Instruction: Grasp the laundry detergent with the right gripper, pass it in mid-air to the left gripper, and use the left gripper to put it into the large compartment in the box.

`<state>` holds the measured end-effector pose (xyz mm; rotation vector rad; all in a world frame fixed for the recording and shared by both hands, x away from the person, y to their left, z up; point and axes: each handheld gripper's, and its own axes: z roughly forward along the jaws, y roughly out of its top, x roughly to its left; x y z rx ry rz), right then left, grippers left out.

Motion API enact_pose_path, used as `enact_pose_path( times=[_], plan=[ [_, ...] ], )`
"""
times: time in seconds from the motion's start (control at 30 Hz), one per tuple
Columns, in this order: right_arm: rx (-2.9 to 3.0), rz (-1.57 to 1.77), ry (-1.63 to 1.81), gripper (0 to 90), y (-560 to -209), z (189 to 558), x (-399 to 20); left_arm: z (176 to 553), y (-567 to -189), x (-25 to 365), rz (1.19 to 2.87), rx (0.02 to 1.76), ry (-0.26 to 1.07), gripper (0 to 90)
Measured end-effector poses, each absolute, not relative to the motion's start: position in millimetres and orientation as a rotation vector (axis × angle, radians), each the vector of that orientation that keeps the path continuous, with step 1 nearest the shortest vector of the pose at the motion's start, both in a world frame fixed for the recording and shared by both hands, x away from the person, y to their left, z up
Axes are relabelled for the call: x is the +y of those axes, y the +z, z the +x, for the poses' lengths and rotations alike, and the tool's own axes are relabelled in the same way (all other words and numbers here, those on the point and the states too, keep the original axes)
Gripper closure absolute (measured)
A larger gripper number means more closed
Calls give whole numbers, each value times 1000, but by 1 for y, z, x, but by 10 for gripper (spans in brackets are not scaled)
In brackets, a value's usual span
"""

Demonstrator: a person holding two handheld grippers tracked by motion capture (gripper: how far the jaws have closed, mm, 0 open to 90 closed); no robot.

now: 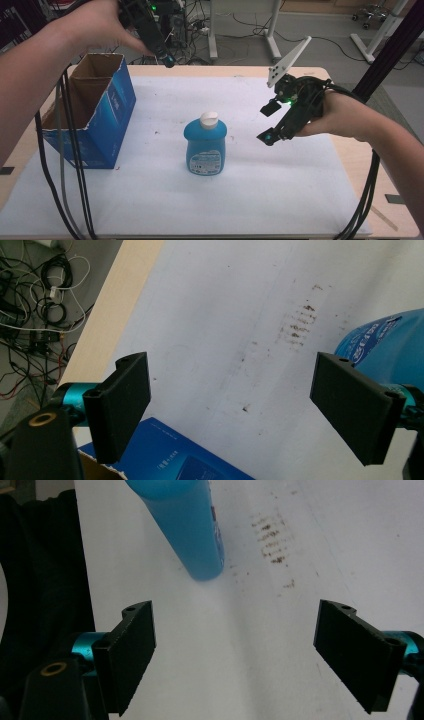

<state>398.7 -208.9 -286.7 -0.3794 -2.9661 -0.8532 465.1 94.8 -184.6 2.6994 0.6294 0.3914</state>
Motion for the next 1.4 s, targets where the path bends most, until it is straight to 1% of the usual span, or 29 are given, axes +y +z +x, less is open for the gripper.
enact_pose_path(
  times=[0.1,0.17,0.4,1.0,1.4],
  plan=[
    [-2957,-374,-855,166,-289,399,-206,465,-184,95,2697,627,389,166],
    [-2946,-334,-880,166,-296,400,-194,464,-184,96,2699,630,392,166],
    [-2910,-265,-921,166,-305,400,-176,464,-185,96,2694,635,392,166],
    [-2883,-178,-963,168,-327,394,-134,463,-186,97,2697,627,394,166],
    [-2903,-138,-968,170,-334,391,-124,462,-186,98,2696,627,398,166]
  ],
)
